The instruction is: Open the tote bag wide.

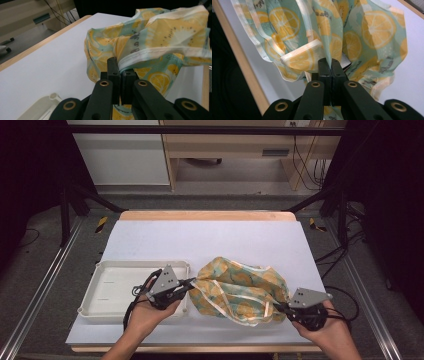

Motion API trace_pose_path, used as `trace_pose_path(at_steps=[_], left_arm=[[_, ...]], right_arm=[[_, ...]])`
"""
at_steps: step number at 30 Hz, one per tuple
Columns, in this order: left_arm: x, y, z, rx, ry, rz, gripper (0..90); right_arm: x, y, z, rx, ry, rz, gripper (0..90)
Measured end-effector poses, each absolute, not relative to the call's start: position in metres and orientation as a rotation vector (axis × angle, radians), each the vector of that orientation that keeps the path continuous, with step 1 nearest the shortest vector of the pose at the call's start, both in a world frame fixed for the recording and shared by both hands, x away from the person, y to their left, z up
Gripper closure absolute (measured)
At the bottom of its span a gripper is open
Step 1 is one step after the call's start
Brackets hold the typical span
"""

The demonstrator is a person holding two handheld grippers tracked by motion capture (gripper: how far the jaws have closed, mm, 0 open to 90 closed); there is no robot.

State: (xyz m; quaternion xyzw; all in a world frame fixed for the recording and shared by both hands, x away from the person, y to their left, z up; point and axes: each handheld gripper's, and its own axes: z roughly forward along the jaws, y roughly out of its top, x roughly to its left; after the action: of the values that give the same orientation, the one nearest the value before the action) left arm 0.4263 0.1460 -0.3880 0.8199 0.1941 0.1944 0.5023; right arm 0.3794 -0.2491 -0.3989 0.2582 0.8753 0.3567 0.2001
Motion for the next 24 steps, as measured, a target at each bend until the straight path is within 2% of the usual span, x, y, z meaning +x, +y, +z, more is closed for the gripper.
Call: trace_pose_path(at_steps=[2, 8, 11, 12, 16, 24], left_arm=[[0.42, 0.147, -0.393, 1.991, 0.453, 0.453, 88.7], [0.409, 0.146, -0.412, 2.08, 0.418, 0.434, 87.7], [0.41, 0.151, -0.415, 2.097, 0.427, 0.426, 81.8], [0.41, 0.153, -0.415, 2.092, 0.435, 0.421, 77.0], [0.411, 0.163, -0.406, 2.071, 0.451, 0.422, 71.5], [0.412, 0.188, -0.383, 2.051, 0.492, 0.479, 68.3]], right_arm=[[0.365, -0.25, -0.405, 0.711, 2.435, 0.992, 90.0], [0.355, -0.249, -0.42, 0.703, 2.445, 0.99, 90.0], [0.354, -0.247, -0.425, 0.692, 2.454, 0.974, 90.0], [0.353, -0.246, -0.426, 0.693, 2.456, 0.979, 90.0], [0.353, -0.245, -0.427, 0.686, 2.455, 0.981, 90.0], [0.355, -0.246, -0.431, 0.7, 2.451, 0.969, 90.0]])
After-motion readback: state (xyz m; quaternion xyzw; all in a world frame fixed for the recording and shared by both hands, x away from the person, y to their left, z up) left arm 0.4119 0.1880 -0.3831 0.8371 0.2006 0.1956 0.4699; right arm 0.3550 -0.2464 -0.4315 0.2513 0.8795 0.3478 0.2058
